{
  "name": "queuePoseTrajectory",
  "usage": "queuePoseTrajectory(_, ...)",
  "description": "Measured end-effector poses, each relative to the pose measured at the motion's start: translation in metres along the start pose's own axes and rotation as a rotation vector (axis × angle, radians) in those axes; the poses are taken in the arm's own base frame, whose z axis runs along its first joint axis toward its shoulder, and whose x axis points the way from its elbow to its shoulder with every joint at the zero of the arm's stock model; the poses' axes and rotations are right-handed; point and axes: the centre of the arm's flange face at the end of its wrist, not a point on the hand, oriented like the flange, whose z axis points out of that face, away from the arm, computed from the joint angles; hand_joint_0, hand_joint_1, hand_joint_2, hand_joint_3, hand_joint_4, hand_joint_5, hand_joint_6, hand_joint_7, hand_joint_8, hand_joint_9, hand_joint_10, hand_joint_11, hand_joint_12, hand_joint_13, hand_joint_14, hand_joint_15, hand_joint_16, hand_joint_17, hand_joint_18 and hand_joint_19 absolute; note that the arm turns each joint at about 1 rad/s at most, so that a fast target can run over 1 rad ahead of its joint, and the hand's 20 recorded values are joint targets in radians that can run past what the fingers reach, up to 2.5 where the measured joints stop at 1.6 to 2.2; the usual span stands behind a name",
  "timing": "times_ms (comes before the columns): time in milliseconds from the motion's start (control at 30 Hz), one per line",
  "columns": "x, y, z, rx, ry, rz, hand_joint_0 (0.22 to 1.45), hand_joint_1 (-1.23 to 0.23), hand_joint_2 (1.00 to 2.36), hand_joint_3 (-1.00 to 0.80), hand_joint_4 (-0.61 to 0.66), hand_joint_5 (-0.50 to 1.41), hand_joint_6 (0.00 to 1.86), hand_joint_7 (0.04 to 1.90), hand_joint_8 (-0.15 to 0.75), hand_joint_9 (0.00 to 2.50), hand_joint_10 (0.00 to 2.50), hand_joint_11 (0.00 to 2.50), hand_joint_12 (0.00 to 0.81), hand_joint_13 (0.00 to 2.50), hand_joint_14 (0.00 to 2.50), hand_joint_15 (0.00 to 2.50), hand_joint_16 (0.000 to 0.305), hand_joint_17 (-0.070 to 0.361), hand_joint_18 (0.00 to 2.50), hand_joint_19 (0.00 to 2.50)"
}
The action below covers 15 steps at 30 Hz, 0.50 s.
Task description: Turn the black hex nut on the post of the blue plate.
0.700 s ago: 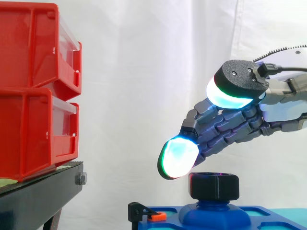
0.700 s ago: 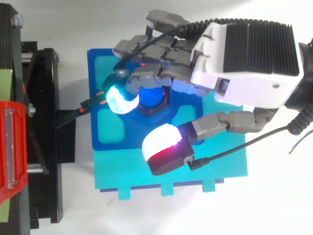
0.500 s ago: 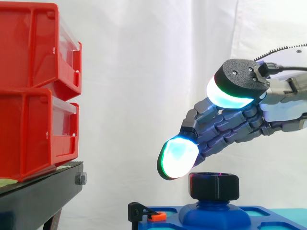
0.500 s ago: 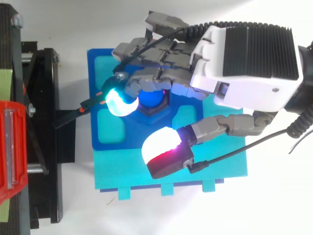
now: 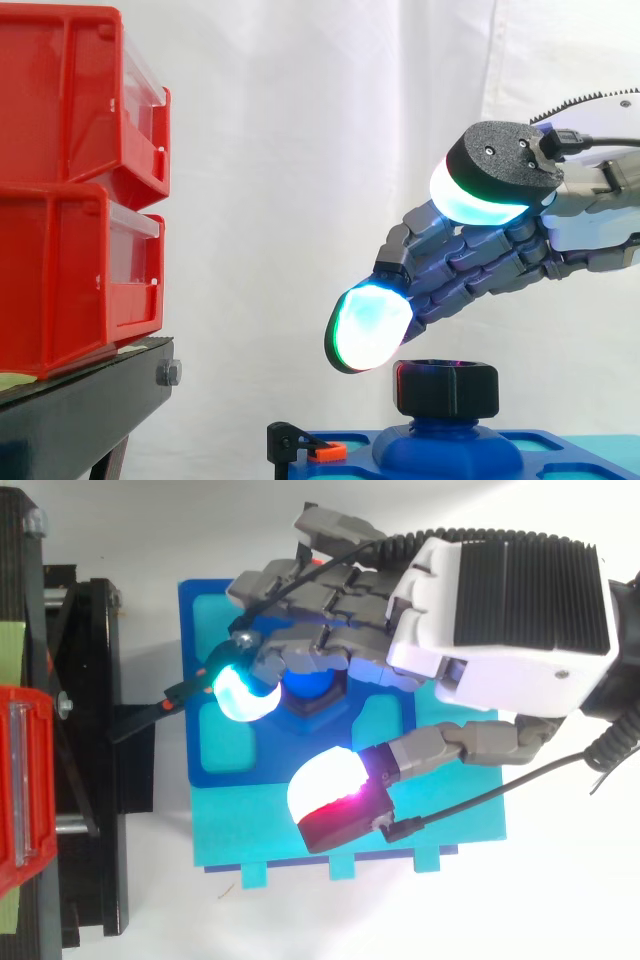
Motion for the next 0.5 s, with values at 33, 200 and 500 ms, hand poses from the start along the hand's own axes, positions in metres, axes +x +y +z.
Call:
queuePoseTrajectory(33,0.001,0.001,0.0,-0.002,0.0,-0.001,0.47,-0.15,1.0,-0.5,0.19,-0.2,0.5,0.76,0.226,0.2,0.0,0.0,0.356,0.1,0.0,0.0,0.056,0.126,0.0,0.01)
queuePoseTrajectory(200,0.018,-0.003,0.009,0.0,0.017,-0.007,0.47,-0.15,1.0,-0.5,0.19,-0.2,0.5,0.76,0.227,0.2,0.0,0.0,0.356,0.11,0.0,0.0,0.056,0.126,0.0,0.0)
queuePoseTrajectory(500,0.025,-0.004,0.014,-0.008,0.028,-0.003,0.47,-0.15,1.0,-0.5,0.19,-0.19,0.5,0.76,0.228,0.2,0.0,0.0,0.357,0.11,0.0,0.0,0.056,0.126,0.0,0.02)
